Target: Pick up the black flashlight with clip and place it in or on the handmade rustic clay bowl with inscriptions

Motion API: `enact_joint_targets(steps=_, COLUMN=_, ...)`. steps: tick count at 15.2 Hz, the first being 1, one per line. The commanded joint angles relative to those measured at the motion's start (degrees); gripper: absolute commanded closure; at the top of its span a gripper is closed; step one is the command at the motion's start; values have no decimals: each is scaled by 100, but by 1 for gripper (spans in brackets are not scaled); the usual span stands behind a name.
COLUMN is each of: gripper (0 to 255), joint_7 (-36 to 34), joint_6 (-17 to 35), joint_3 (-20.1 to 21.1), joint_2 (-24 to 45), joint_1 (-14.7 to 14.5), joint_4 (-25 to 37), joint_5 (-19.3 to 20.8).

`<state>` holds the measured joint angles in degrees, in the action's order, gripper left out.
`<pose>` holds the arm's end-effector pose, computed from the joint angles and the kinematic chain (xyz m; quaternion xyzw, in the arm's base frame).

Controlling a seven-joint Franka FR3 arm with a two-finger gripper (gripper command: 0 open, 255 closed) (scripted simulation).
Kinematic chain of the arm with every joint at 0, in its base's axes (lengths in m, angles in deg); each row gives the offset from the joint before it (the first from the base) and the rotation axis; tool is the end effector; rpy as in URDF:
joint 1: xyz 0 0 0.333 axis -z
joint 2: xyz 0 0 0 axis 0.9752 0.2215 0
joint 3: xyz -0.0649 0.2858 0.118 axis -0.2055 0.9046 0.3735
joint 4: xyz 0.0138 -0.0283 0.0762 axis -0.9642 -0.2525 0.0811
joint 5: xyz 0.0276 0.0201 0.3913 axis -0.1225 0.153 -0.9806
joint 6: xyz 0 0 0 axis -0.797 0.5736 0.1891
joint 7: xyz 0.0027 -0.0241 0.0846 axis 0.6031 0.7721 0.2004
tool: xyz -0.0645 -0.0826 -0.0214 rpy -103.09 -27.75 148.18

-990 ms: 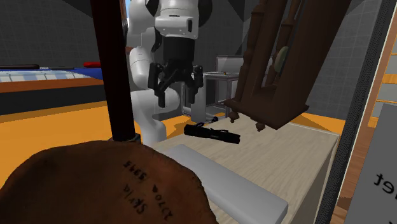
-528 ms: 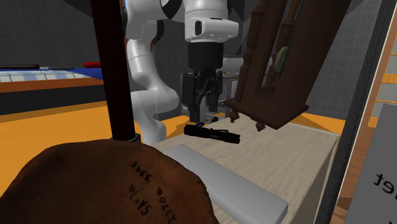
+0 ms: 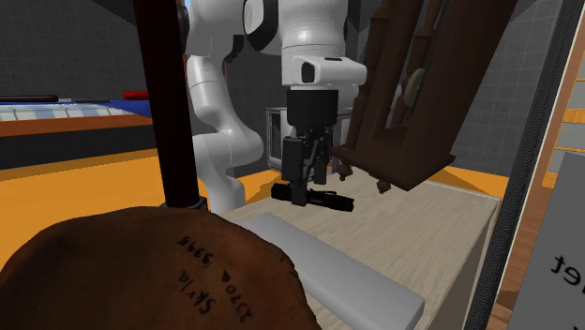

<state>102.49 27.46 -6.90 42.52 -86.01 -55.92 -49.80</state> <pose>0.4136 0.0485 0.5018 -0.9483 -0.3173 -0.0008 0.0030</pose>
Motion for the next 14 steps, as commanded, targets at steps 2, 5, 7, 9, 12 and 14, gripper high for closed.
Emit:
enact_joint_targets(steps=2, gripper=0, joint_7=-2, joint_6=107, joint_3=2, joint_2=44, joint_1=-3, joint_4=-59, joint_5=-3)
enact_joint_targets(steps=5, gripper=0, joint_7=-2, joint_6=107, joint_3=2, joint_2=45, joint_1=-3, joint_4=-59, joint_5=-3)
enact_joint_targets(steps=7, gripper=0, joint_7=-2, joint_6=107, joint_3=2, joint_2=45, joint_1=-3, joint_4=-59, joint_5=-3)
enact_joint_targets(steps=9, gripper=255, joint_7=-2, joint_6=106, joint_3=2, joint_2=44, joint_1=-3, joint_4=-59, joint_5=-3)
enact_joint_targets(steps=12, gripper=255, joint_7=-1, joint_6=106, joint_3=1, joint_2=45, joint_1=-3, joint_4=-58, joint_5=-3)
enact_joint_targets(steps=14, gripper=255, joint_7=-1, joint_6=104, joint_3=1, joint_2=45, joint_1=-3, joint_4=-56, joint_5=-3)
